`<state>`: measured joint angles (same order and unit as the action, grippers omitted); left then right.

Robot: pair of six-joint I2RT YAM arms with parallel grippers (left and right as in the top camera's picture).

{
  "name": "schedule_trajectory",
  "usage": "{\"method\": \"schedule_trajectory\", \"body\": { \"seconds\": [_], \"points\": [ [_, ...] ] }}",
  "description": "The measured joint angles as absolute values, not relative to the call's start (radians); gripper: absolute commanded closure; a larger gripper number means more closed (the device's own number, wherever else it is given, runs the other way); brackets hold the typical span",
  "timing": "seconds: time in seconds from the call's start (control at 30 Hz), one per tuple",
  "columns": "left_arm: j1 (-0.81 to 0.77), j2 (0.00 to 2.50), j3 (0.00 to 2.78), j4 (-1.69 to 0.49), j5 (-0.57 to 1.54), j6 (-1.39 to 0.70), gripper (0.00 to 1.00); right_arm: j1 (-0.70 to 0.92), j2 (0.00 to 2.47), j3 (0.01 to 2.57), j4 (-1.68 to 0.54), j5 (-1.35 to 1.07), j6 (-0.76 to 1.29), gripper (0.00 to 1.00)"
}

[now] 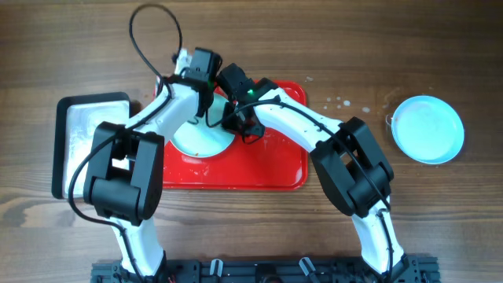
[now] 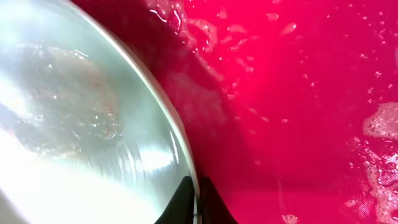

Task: Clean dirty plates on tray and stack at the side
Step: 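Scrub the plate's face with the left gripper's sponge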

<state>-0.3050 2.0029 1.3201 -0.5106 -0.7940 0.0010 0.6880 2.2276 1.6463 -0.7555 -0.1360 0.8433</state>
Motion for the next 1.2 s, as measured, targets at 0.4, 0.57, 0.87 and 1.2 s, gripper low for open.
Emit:
{"method": "schedule_trajectory", "body": {
  "seconds": [0.4,0.57,0.87,1.2],
  "points": [
    [-0.304,2.003,1.374,-0.721,-0.512,-0.024,0.96,0.685,2.227,1.644,-0.761,-0.134,0.839,0.96],
    [-0.263,2.003,1.372,-0.758,-0.190,-0.025,0.96,0.685,2.227,1.644,-0.760,-0.134,0.836,0.96],
    [-0.167,1.993,1.309,-0.673,0.011,-0.111,0.96,0.685,2.227,1.644,-0.758,-0.134,0.833,0.96],
    [-0.062,1.994,1.336,-0.871,0.060,-0.348,0.96,0.686,2.227,1.644,-0.750,-0.137,0.814,0.96]
  ]
}}
